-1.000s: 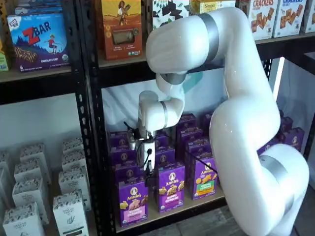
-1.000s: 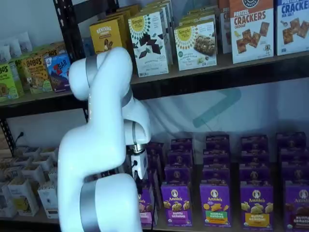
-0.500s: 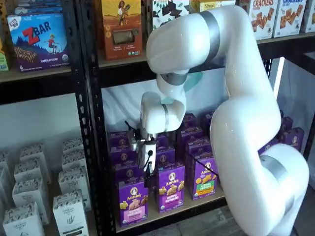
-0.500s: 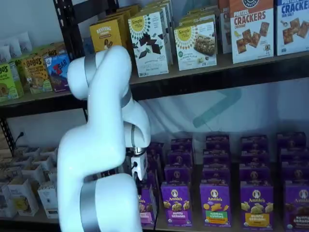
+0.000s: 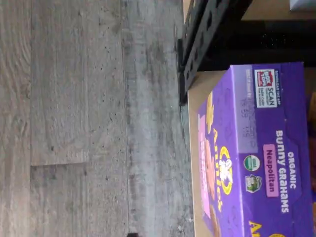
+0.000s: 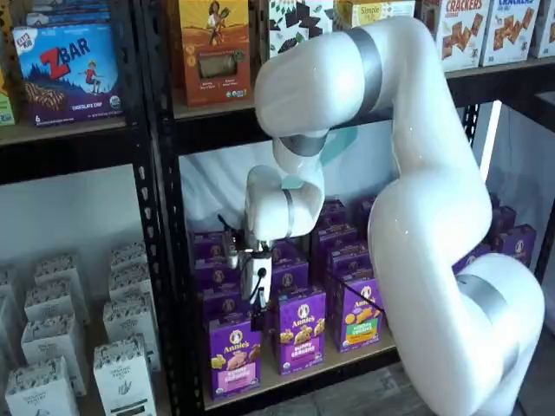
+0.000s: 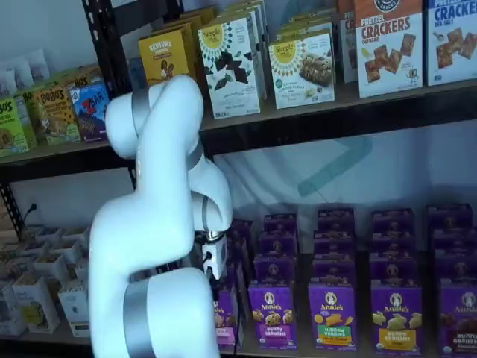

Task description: Pick up the purple box with a pink patch in the middle, on the bottom shelf, the first box from the left

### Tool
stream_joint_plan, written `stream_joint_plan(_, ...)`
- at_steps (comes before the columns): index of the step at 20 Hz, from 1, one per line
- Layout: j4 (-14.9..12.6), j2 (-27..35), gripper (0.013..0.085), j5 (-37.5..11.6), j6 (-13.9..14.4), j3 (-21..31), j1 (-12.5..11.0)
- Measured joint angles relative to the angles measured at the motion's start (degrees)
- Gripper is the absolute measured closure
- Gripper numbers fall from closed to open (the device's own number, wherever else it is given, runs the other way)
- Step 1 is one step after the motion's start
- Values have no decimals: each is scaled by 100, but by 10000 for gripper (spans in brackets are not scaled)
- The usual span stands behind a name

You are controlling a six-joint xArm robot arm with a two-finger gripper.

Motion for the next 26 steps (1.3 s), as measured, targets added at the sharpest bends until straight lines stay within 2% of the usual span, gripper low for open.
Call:
stream_joint_plan(13,-316,498,130,-100,304,-487,17)
stream_joint_plan(26,-893,1115,130,-105,808,-1072,-3)
